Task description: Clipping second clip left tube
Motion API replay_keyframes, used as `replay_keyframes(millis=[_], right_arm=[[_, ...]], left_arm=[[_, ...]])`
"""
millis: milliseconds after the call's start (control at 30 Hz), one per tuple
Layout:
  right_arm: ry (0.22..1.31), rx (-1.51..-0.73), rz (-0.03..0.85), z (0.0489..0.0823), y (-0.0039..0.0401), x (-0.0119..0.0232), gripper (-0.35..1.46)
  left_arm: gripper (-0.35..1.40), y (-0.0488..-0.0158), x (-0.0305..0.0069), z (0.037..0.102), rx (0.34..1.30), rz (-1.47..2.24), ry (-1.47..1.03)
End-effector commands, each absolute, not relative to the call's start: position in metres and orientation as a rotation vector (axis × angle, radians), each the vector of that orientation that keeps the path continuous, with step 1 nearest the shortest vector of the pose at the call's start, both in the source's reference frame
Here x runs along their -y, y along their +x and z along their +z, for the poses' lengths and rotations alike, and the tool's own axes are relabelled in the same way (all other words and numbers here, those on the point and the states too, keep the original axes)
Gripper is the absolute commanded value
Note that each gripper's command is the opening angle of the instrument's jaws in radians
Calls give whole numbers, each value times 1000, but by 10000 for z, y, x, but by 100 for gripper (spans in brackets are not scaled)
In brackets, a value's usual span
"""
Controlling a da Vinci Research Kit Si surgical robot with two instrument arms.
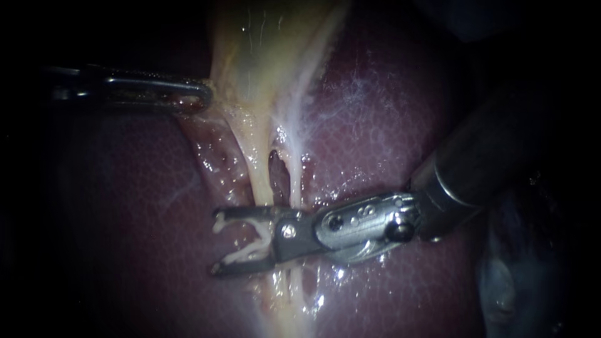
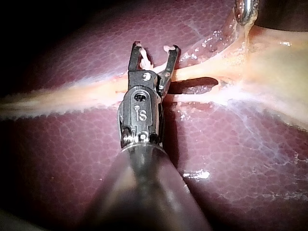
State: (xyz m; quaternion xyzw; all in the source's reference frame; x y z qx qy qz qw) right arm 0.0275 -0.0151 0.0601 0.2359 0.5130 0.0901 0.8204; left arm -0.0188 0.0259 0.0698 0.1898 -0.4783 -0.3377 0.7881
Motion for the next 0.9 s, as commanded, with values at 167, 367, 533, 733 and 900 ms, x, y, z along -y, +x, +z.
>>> replay_keyframes(millis=[167,367,533,733,900], right_arm=[[502,-1093,191,600,275,151,48],[520,-1108,215,586,268,150,49],[549,-1119,239,560,253,144,49],[579,-1117,262,530,223,133,49],[607,-1110,304,518,197,123,48]], left_arm=[[-35,-188,-259,698,1031,-728,409],[-35,-187,-260,698,1031,-727,410],[-35,-185,-260,697,1031,-726,411],[-35,-184,-261,696,1031,-726,412],[-35,-183,-261,696,1031,-726,413]])
